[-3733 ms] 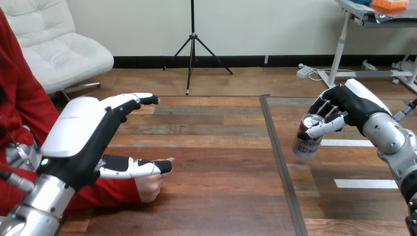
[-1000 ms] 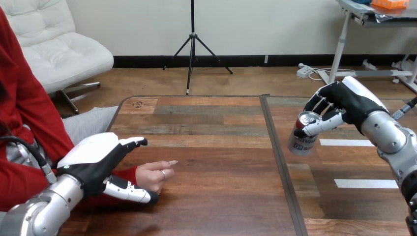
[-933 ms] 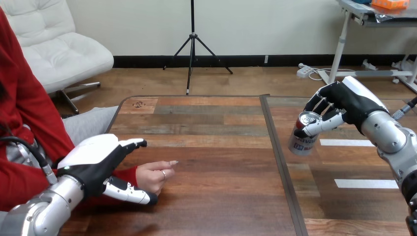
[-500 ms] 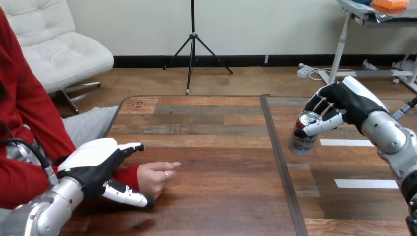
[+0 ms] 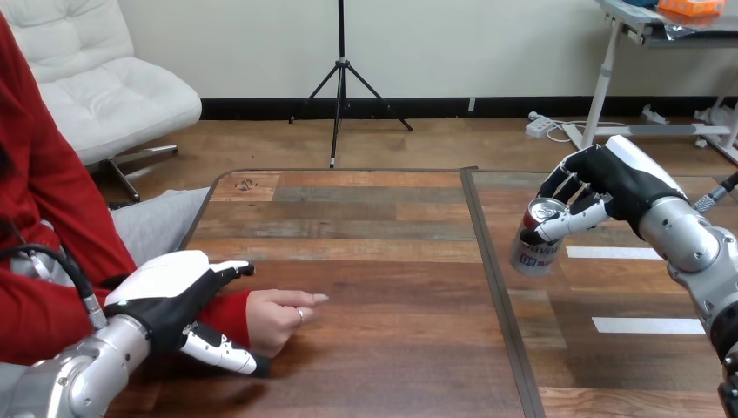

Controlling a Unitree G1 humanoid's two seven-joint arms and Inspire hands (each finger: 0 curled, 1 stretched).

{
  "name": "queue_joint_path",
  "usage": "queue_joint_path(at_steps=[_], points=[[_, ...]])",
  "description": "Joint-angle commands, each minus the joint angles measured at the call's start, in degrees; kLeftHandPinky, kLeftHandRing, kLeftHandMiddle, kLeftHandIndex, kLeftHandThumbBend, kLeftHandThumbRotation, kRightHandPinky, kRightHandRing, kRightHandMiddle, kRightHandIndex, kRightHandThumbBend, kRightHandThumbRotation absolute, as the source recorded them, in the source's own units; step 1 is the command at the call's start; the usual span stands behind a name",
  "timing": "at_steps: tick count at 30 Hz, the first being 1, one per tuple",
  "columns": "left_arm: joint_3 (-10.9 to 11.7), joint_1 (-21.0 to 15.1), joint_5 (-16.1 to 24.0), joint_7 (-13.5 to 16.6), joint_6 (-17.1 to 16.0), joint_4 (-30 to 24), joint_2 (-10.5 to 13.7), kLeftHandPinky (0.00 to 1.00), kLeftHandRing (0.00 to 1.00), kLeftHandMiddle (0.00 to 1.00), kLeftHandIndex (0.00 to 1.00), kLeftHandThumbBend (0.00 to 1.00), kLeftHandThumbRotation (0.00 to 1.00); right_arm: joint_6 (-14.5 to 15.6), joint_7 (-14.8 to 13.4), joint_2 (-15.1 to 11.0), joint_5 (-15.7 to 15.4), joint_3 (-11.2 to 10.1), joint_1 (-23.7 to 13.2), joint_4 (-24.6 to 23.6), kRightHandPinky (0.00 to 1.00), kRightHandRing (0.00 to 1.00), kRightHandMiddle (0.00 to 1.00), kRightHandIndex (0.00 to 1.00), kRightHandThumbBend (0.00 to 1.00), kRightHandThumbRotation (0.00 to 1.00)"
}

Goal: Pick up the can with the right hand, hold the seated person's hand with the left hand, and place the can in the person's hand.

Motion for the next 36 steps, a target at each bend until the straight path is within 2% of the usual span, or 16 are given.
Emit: queue_joint_path(at_steps=[1, 11, 13, 22, 25, 36], points=[[-0.90, -4.54, 1.04, 0.88, 0.53, 0.83, 1.87, 0.90, 0.90, 0.90, 0.88, 1.00, 0.37, -1.61, -0.89, -1.38, 1.40, -1.40, -2.06, -3.41, 0.38, 0.42, 0.45, 0.46, 0.82, 0.00], [-2.60, -4.91, 4.17, 2.44, 2.40, 1.49, 2.20, 0.89, 0.88, 0.87, 0.86, 1.00, 0.33, -1.67, -0.45, -1.31, 1.81, -1.78, -2.06, -3.40, 0.39, 0.42, 0.45, 0.46, 0.82, 0.00], [-3.12, -4.97, 5.10, 3.03, 2.68, 1.59, 2.41, 0.87, 0.87, 0.87, 0.85, 1.00, 0.32, -1.63, -0.18, -1.28, 2.02, -1.95, -2.05, -3.41, 0.39, 0.43, 0.45, 0.46, 0.82, 0.00], [-3.05, -5.28, 4.19, 4.14, 3.72, 3.26, 1.44, 0.79, 0.84, 0.84, 0.82, 1.00, 0.23, -1.63, -0.53, -1.25, 1.70, -1.78, -2.00, -3.52, 0.39, 0.43, 0.45, 0.46, 0.82, 0.00], [-4.08, -5.68, 5.53, 4.46, 4.46, 3.79, 1.62, 0.75, 0.82, 0.83, 0.81, 1.00, 0.20, -1.54, -0.62, -1.21, 1.67, -1.80, -1.99, -3.59, 0.39, 0.43, 0.45, 0.46, 0.82, 0.00], [-6.25, -6.27, 7.47, 8.79, 5.03, 5.88, 1.46, 0.69, 0.77, 0.80, 0.77, 1.00, 0.09, -0.74, -0.78, -1.01, 1.56, -1.75, -2.10, -3.68, 0.38, 0.42, 0.45, 0.46, 0.82, 0.00]])
